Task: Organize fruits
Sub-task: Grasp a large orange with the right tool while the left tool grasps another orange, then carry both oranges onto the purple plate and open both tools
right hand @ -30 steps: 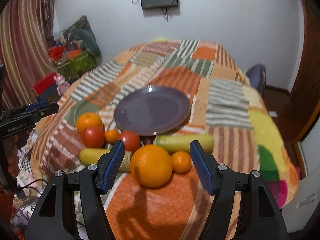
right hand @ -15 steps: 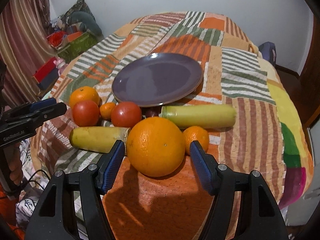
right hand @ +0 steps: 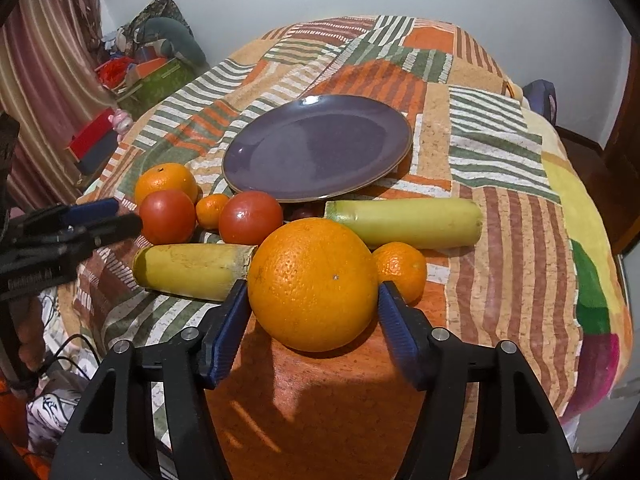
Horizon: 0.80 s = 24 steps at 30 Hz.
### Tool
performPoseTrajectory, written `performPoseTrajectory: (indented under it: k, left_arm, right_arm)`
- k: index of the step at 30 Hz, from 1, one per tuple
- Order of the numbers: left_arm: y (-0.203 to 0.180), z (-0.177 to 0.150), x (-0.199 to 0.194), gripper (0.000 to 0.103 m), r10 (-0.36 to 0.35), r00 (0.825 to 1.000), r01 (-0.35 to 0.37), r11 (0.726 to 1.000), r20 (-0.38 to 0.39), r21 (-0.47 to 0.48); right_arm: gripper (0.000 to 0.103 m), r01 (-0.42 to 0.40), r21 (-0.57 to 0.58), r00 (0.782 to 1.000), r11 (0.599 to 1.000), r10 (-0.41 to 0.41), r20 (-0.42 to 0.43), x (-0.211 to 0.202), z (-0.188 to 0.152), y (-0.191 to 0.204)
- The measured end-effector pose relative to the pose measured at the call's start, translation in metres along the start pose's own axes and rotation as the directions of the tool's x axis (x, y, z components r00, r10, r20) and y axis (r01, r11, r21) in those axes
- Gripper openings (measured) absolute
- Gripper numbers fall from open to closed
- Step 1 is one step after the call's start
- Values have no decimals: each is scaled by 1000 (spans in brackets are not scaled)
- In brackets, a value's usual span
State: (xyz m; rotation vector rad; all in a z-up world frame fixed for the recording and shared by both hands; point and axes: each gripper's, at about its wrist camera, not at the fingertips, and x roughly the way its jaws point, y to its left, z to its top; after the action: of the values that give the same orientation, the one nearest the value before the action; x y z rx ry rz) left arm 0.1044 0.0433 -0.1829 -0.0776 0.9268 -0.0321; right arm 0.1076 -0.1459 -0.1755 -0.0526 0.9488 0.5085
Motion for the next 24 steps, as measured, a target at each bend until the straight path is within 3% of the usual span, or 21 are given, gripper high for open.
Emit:
performPoseTrajectory:
  k: [6, 13, 24]
  left_arm:
    - [21, 19, 11, 68, 34, 999, -34, 998, 2, -52]
    - [26, 33, 46, 73, 46, 997, -50, 995, -57, -84]
    - [40, 39, 70, 73, -25, 994, 7, 987, -104, -163]
  right_arm:
    - [61, 6, -10, 999, 1000, -6, 50, -15, 5, 2]
    - [61, 17, -12, 996, 1000, -16, 85, -24, 13, -1]
    - [61, 7, 4, 997, 1000, -8, 79, -20, 16, -6]
